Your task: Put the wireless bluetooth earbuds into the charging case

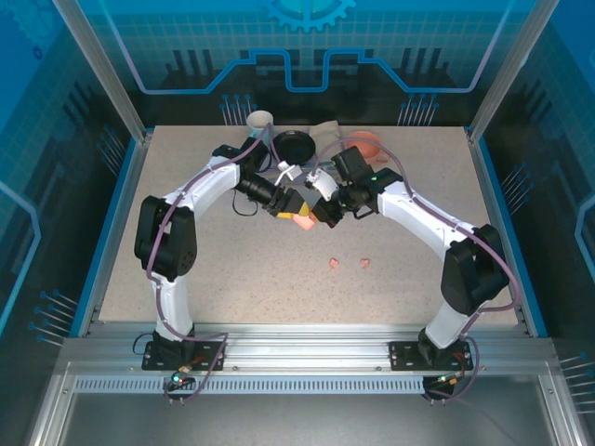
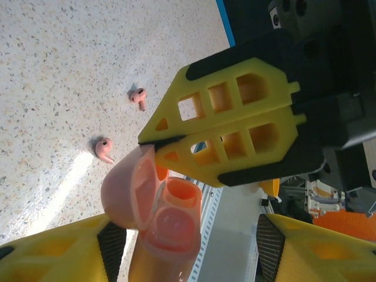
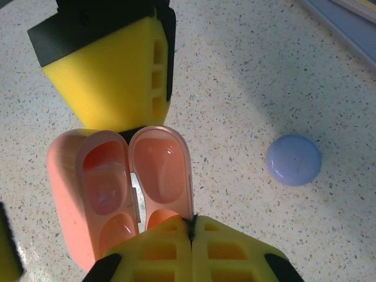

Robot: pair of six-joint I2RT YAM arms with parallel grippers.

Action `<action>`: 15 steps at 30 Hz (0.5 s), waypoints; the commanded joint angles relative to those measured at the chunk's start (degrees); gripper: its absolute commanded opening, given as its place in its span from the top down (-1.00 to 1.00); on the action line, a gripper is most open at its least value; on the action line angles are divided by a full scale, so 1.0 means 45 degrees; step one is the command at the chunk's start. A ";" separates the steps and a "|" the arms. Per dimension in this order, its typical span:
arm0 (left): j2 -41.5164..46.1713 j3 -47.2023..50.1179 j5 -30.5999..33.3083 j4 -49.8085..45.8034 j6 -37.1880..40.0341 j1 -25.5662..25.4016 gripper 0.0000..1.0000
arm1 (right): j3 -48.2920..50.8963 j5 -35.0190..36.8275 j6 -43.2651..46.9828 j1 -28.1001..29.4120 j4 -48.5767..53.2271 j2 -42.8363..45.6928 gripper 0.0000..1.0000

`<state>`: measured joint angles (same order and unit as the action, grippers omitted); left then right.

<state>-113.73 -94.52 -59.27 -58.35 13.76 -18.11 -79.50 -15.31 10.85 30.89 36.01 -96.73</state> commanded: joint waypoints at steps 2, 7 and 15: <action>-0.0224 0.0115 -0.0518 -0.0586 0.0577 0.0047 -0.22 | -0.0413 0.0202 0.0237 0.0150 0.0182 -0.0100 1.00; -0.0214 0.0140 -0.0798 -0.0860 0.0929 0.0059 -0.09 | -0.0496 0.0321 0.0313 0.0158 0.0250 -0.0135 1.00; -0.0234 0.0110 -0.1351 -0.1406 0.1558 0.0059 0.08 | -0.0574 0.0281 0.0381 0.0145 0.0319 -0.0200 1.00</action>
<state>-113.99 -94.35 -61.76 -61.71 17.91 -18.11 -80.27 -13.93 11.70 31.14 36.51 -96.79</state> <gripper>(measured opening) 0.466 0.043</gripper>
